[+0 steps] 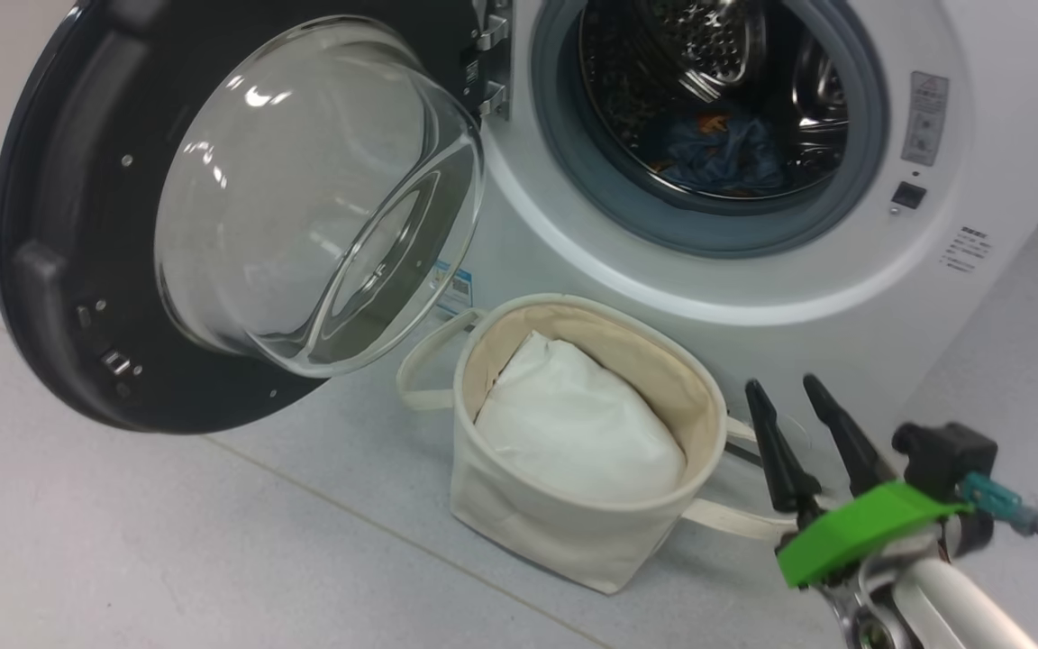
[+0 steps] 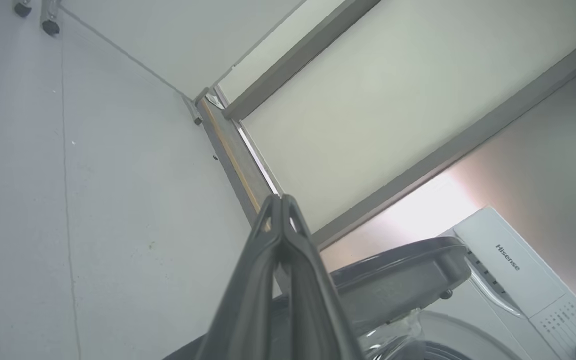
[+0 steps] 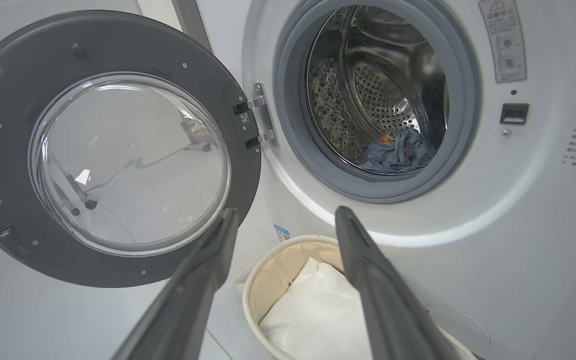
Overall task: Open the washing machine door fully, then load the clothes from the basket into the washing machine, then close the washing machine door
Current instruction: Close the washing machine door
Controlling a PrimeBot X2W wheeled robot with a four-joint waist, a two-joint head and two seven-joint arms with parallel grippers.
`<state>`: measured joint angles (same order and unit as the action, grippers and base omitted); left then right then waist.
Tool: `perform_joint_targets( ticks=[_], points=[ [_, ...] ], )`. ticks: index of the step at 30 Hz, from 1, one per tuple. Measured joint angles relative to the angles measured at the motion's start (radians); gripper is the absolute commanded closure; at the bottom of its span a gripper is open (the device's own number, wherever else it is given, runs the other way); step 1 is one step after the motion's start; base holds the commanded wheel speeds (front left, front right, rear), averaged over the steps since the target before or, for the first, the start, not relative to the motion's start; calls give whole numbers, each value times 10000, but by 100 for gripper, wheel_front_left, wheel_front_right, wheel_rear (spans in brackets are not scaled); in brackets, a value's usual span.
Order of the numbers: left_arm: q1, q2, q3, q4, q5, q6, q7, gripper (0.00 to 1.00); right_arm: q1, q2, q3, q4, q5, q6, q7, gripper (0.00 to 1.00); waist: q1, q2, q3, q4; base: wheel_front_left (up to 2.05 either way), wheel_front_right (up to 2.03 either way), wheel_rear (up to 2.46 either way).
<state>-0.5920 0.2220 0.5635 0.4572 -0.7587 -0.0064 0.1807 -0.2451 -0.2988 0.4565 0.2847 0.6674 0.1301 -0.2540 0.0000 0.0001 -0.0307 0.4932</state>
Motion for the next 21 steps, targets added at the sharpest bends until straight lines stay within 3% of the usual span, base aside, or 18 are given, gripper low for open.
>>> perform_joint_targets(
  ticks=[10,16,21],
  points=[
    [-1495,815,984,3304,-1055,683,727,100,845,-255,-533,-196,-226,0,0,0,0,0,-262,-495,0,0,0],
    [-1939,1093,1304,4460,-1534,571,913,100,878,-441,-443,-305,-265,0,0,0,0,0,-190,-912,0,0,0],
    [-2417,1348,1427,5200,-1883,157,1227,100,856,-606,-368,-337,-265,0,0,0,0,0,-58,-1169,0,0,0]
  ],
)
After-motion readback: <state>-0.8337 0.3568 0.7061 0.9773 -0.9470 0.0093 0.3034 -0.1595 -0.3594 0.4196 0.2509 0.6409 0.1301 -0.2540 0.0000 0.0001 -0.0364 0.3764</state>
